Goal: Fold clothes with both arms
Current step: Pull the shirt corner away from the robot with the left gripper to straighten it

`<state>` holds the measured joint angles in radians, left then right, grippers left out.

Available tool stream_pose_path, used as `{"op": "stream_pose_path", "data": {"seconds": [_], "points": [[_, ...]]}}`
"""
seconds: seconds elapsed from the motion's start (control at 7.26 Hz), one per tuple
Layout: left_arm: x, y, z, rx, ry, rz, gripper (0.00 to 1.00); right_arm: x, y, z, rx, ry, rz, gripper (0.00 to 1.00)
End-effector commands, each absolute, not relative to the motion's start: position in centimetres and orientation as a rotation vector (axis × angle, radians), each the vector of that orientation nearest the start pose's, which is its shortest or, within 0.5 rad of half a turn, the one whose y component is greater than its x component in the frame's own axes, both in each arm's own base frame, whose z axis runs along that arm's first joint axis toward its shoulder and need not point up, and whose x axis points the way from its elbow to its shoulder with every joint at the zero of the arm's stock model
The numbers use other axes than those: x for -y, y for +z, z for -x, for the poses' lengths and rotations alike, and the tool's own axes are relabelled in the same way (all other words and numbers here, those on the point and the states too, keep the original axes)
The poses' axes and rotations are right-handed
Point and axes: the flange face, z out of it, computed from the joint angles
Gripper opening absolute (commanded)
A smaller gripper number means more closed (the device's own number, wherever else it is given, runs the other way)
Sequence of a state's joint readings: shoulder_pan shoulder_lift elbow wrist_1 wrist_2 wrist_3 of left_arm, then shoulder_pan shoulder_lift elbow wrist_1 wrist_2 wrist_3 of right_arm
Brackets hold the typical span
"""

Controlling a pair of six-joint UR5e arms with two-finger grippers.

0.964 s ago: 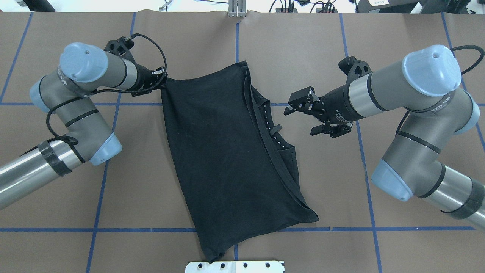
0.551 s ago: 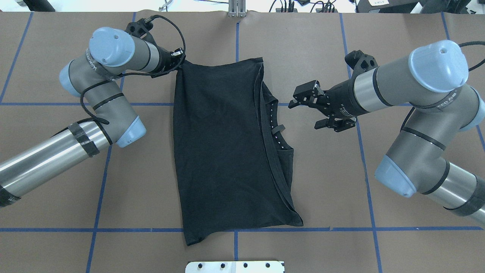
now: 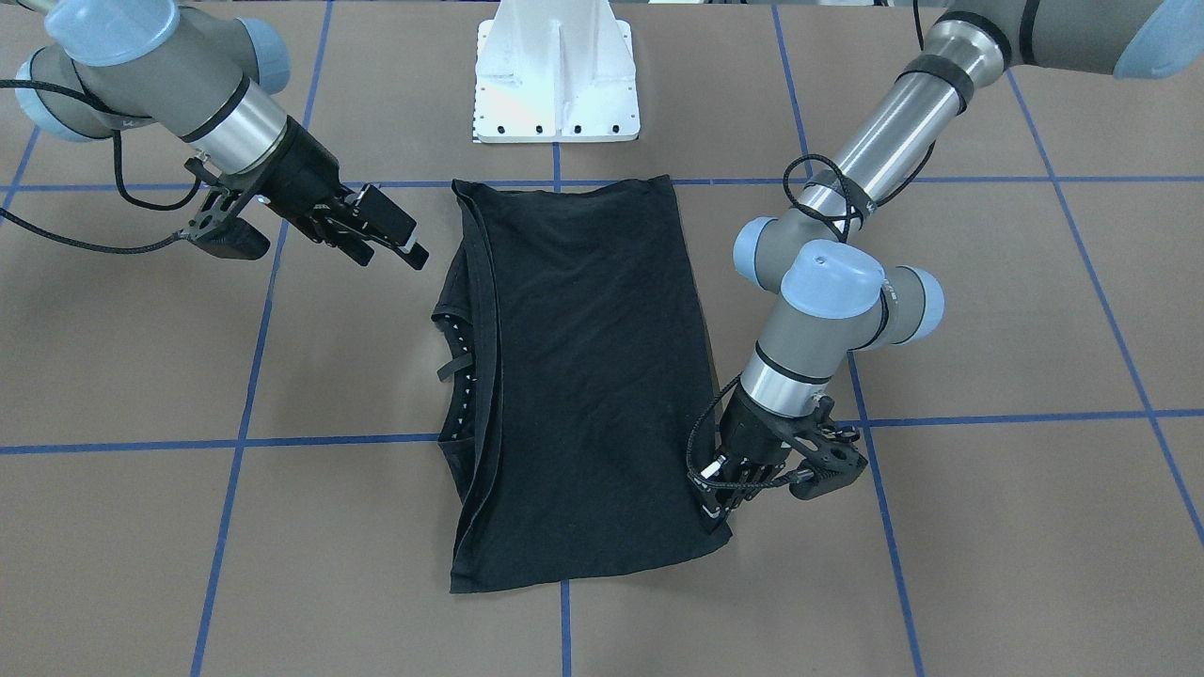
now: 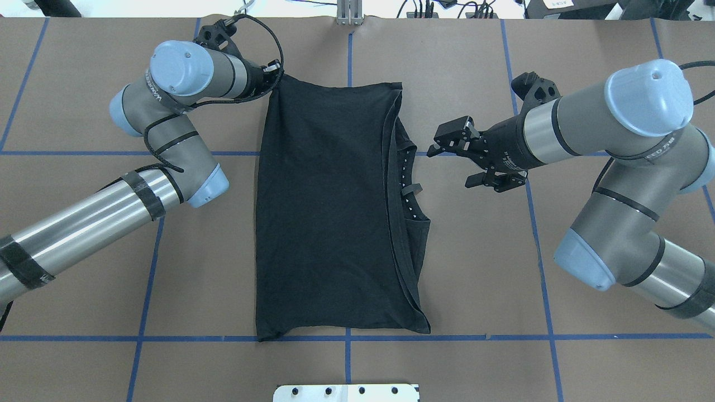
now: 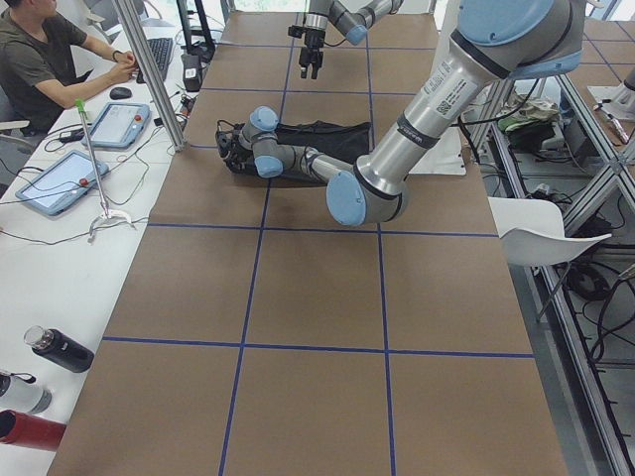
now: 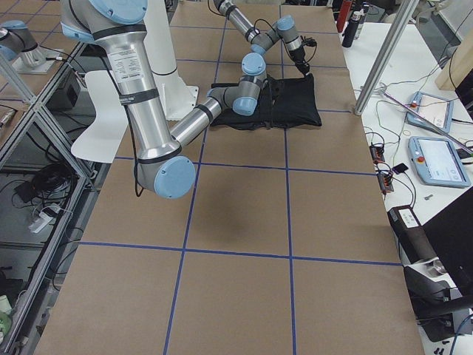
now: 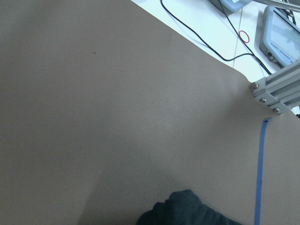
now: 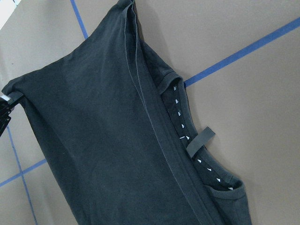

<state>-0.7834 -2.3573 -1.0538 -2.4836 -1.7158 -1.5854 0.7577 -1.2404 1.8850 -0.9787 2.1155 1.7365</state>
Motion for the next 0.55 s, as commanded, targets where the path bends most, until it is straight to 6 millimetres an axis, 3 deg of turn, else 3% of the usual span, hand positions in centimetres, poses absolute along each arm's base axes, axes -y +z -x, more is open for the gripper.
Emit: {"op": "stream_pose_path", "data": {"seconds": [0.0, 0.14, 0.41], "points": [[65.6, 30.2, -48.4, -1.147, -0.546, -0.382, 1.00, 44.9, 26.1, 35.4, 1.296, 0.468, 0.081, 1.00], [66.9, 29.9, -46.3, -1.151, -0.564, -0.408, 1.00, 44.8, 26.4, 35.7, 1.287, 0.434, 0.029, 1.00], [66.6, 31.2, -40.7, -1.144, -0.516, -0.453, 1.00, 42.4, 26.9, 39.5, 1.250, 0.307, -0.057, 1.00]]}}
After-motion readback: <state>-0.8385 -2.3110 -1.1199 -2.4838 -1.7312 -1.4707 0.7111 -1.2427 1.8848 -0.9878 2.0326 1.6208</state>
